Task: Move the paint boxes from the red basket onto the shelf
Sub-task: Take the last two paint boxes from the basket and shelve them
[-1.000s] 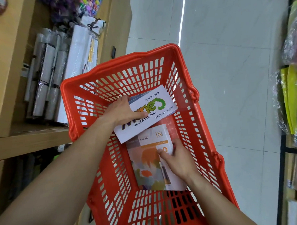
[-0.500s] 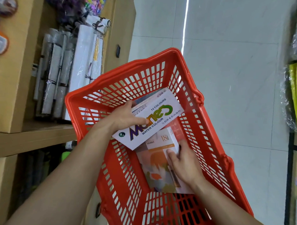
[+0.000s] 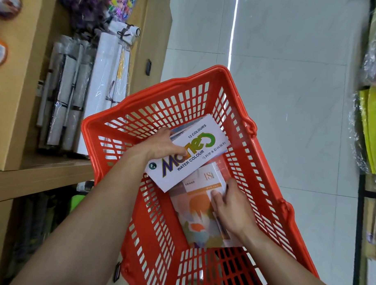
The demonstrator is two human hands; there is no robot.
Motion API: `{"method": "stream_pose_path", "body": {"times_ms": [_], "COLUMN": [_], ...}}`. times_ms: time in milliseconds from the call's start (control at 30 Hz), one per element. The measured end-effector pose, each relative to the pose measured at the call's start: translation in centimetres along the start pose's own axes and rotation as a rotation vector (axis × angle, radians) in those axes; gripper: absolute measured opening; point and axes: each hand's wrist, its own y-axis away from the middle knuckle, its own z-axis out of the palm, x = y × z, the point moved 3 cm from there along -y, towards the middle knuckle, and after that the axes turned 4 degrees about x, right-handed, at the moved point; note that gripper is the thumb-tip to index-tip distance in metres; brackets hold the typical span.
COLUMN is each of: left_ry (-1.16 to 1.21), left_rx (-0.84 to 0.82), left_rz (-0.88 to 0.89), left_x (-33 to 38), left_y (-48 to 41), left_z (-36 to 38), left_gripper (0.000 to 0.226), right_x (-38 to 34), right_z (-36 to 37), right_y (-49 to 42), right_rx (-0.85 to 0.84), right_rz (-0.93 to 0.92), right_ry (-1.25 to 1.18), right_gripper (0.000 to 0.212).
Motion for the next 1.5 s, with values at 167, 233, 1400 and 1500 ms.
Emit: {"method": "stream_pose_path", "body": {"times_ms": [167, 233, 1400, 1500], "left_ry": [-0.052, -0.135, 0.097, 0.228], "left_rx": [-0.015, 0.020, 0.356, 0.411], "left_rz": [-0.028, -0.032, -0.032, -0.033], "left_x": [0.3, 0.4, 0.0, 0.3], "left_y": [-0.1, 0.4, 13.3, 16.4], "left_z": [-0.3, -0.3, 4.5, 5.1], "left_gripper": [0.070, 0.079, 0.127, 0.128], "right_x": [-0.4, -0.4, 0.5, 0.2], "right_z": [0.1, 0.1, -1.6, -1.8], "right_y": [1.4, 1.8, 3.4, 5.8], "right_rx": [0.053, 0.079, 0.052, 0.130], "right_rz": [0.002, -0.001, -0.119, -0.184], "right_ry": [0.068, 0.092, 0.057, 0.094], "right_gripper": [0.025, 0.022, 0.025, 0.025]}}
